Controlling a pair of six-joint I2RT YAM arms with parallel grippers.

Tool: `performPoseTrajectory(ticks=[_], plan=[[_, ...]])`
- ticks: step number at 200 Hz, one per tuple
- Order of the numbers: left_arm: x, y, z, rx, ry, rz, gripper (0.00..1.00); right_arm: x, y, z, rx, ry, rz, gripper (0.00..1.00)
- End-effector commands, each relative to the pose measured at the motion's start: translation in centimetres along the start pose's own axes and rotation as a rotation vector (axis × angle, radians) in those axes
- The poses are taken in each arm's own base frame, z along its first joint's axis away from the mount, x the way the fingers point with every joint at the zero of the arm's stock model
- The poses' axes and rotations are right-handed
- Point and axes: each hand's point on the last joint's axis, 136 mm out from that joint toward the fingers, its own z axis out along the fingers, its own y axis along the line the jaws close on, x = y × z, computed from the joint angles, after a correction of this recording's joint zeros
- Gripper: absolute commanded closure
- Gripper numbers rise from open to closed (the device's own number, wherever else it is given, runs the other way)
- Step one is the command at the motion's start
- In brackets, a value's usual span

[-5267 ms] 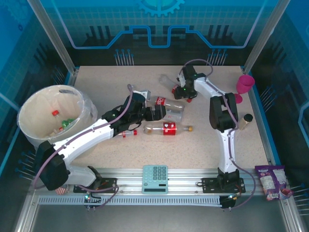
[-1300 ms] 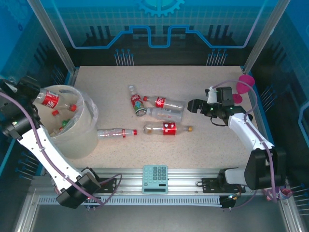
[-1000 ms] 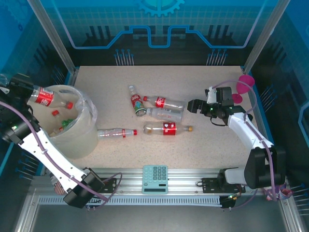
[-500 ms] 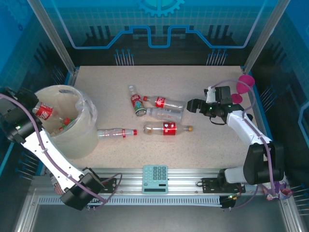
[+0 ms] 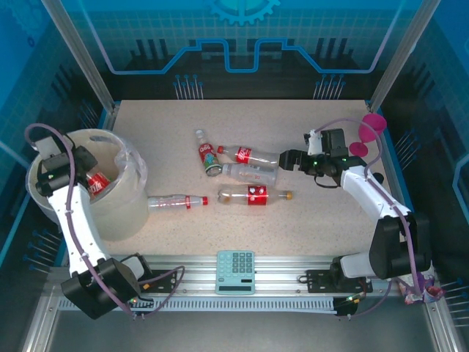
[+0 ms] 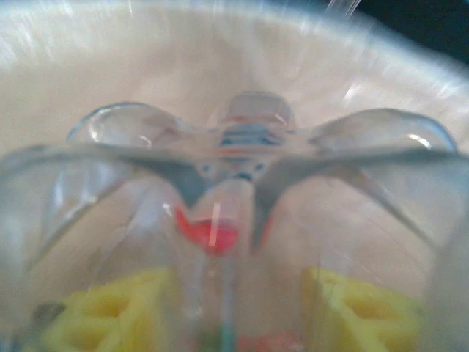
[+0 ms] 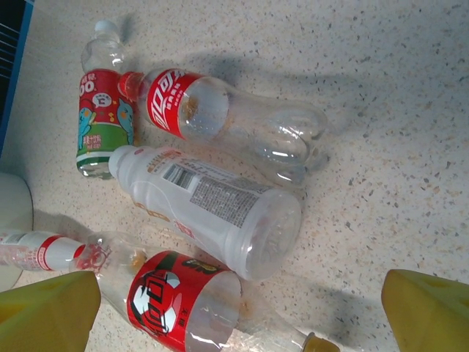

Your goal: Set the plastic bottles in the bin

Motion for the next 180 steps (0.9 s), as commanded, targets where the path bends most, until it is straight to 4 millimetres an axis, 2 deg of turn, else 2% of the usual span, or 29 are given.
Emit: performPoseTrajectory(ticks=[1, 29, 41, 50, 71, 102, 120, 180], plan=[[1.7, 0.3, 1.3, -0.030, 0.035, 0.027, 0.78, -0.6, 0.9, 0.1, -0.014, -0.004, -0.012, 0.01], [4.4, 0.3, 3.0, -0.034, 0.118, 0.034, 0.73, -0.5, 1.1, 0.3, -0.016, 0.003, -0.016, 0.01], [5.2, 0.1, 3.5, -0.031, 0.147, 0.037, 0.68, -0.6, 1.1, 0.3, -0.016, 0.001, -0.018, 0.01], [5.7, 0.0, 3.8, -0.031, 0.166, 0.042, 0.59, -0.7, 1.2, 0.3, -0.018, 0.000, -0.021, 0.01], [6.4, -0.4, 4.1, -0.027, 0.197, 0.067, 0.28, -0.6, 1.3, 0.4, -0.019, 0.002, -0.023, 0.01], [7.1, -1.6, 4.3, -0.003, 0.224, 0.096, 0.06, -0.3, 1.2, 0.6, -0.021, 0.006, -0.023, 0.01], [7.7, -2.7, 4.3, 0.028, 0.249, 0.115, 0.01, -0.2, 1.1, 0.7, -0.021, 0.008, -0.020, 0.01], [11.2, -8.2, 5.2, 0.185, 0.338, 0.130, 0.01, -0.1, 1.5, 1.0, -0.027, 0.010, -0.027, 0.01]])
